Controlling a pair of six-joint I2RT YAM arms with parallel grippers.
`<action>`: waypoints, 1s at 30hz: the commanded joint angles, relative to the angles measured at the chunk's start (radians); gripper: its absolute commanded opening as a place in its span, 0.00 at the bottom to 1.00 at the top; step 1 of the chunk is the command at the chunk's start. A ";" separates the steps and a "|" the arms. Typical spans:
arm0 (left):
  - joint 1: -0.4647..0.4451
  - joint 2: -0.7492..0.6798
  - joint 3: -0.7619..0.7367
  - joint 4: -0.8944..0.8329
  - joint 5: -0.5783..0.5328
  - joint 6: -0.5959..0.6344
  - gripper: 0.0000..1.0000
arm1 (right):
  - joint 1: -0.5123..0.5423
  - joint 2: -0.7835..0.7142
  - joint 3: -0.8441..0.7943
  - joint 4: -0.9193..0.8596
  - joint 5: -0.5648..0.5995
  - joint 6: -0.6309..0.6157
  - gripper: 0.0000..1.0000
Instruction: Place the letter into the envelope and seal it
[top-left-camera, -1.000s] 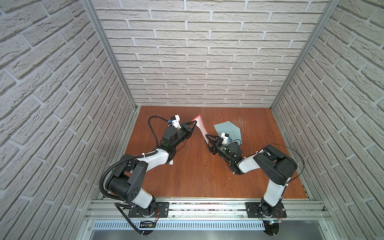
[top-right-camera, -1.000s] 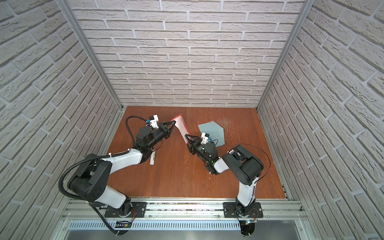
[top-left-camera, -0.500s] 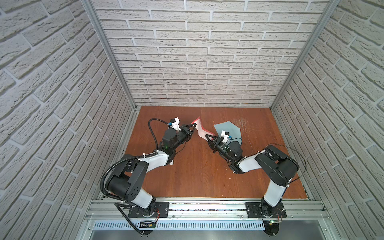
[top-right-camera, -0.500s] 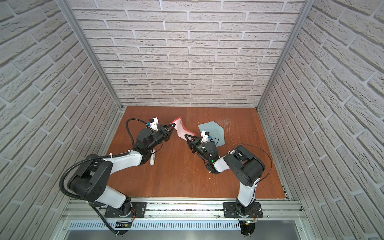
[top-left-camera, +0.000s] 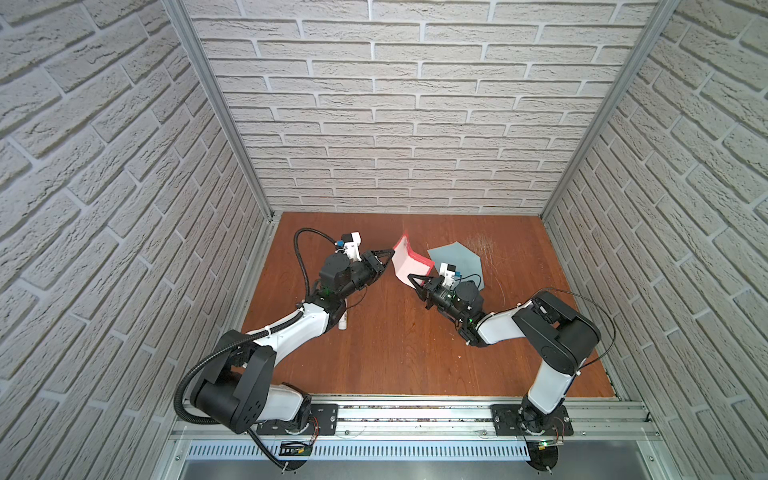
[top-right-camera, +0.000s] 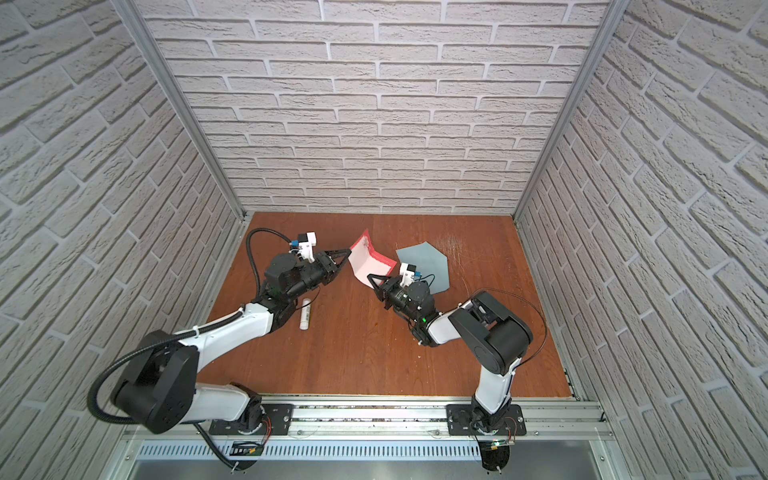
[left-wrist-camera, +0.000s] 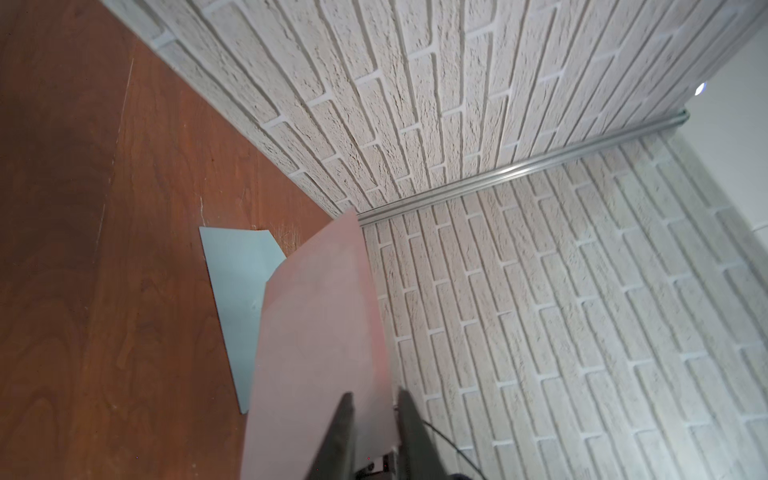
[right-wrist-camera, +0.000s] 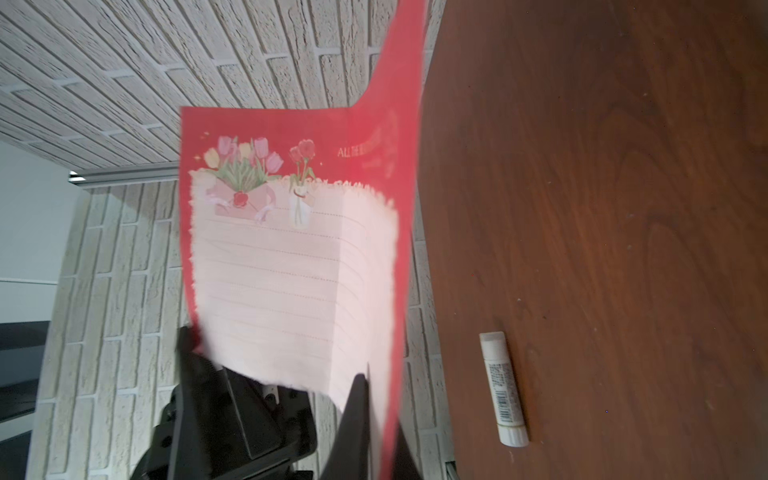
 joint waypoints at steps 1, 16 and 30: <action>0.008 -0.064 0.050 -0.156 0.049 0.146 0.51 | -0.003 -0.099 0.049 -0.165 -0.049 -0.118 0.06; 0.175 -0.339 0.077 -0.716 -0.003 0.427 0.69 | -0.008 -0.426 0.489 -1.476 0.034 -0.848 0.06; 0.294 -0.105 -0.155 -0.147 0.325 0.168 0.50 | -0.015 -0.453 0.610 -1.562 -0.150 -0.976 0.06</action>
